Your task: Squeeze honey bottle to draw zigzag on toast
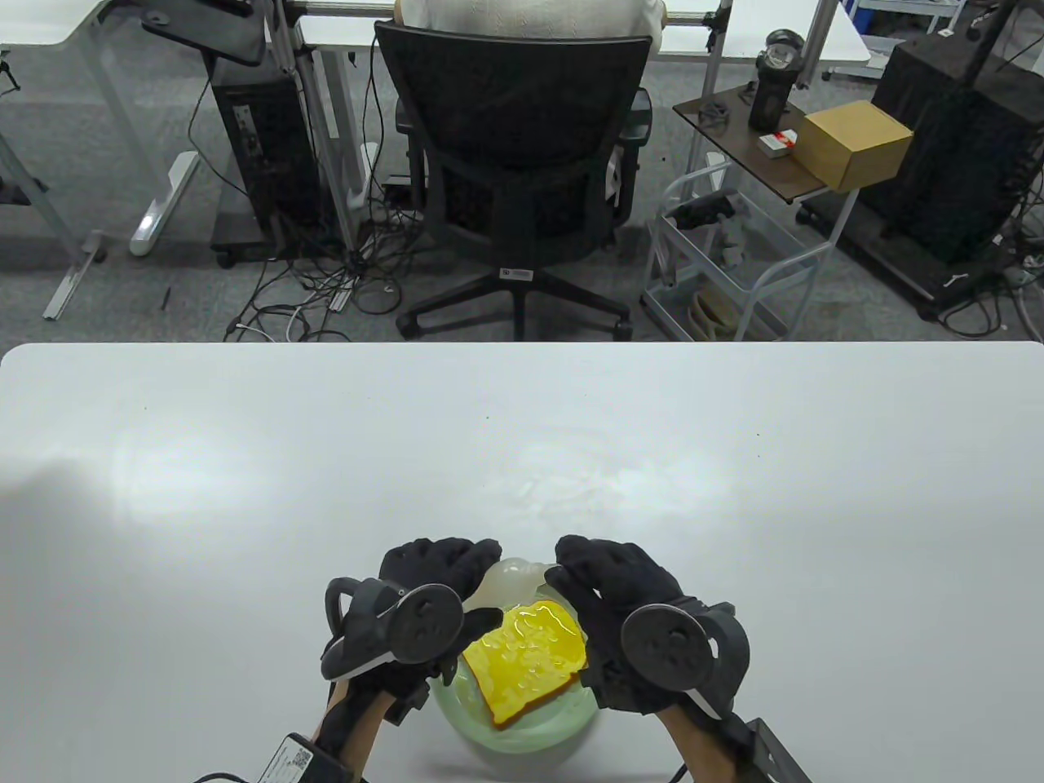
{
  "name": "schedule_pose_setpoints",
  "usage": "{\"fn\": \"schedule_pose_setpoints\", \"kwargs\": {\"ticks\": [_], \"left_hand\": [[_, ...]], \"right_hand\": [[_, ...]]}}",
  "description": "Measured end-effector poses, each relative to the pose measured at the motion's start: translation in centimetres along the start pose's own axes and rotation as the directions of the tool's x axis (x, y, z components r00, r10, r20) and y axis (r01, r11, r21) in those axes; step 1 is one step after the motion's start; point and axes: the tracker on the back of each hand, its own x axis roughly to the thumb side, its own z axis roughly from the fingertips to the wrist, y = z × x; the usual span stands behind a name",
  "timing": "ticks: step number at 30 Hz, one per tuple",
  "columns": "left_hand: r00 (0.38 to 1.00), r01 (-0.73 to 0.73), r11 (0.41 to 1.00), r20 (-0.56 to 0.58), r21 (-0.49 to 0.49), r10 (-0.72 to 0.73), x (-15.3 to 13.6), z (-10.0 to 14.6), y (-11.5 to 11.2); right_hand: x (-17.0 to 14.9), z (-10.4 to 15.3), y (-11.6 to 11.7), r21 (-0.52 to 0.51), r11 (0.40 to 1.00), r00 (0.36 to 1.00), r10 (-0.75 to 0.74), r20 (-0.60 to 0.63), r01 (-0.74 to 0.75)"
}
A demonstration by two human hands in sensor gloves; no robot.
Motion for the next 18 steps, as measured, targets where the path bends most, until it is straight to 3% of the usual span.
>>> {"fn": "schedule_pose_setpoints", "kwargs": {"ticks": [6, 13, 18], "left_hand": [[0.999, 0.036, 0.999, -0.010, -0.028, -0.036, -0.06, 0.14, -0.01], [1.000, -0.003, 0.999, -0.012, -0.035, 0.002, -0.32, 0.16, 0.14], [0.993, -0.118, 0.990, -0.006, -0.074, 0.118, -0.82, 0.13, 0.02]], "right_hand": [[0.01, -0.35, 0.35, 0.138, 0.987, 0.997, -0.076, -0.017, 0.078], [-0.20, -0.50, 0.44, 0.186, 0.974, 0.991, -0.123, -0.045, 0.129], [-0.80, -0.56, 0.39, 0.146, 0.962, 0.969, -0.211, -0.129, 0.229]]}}
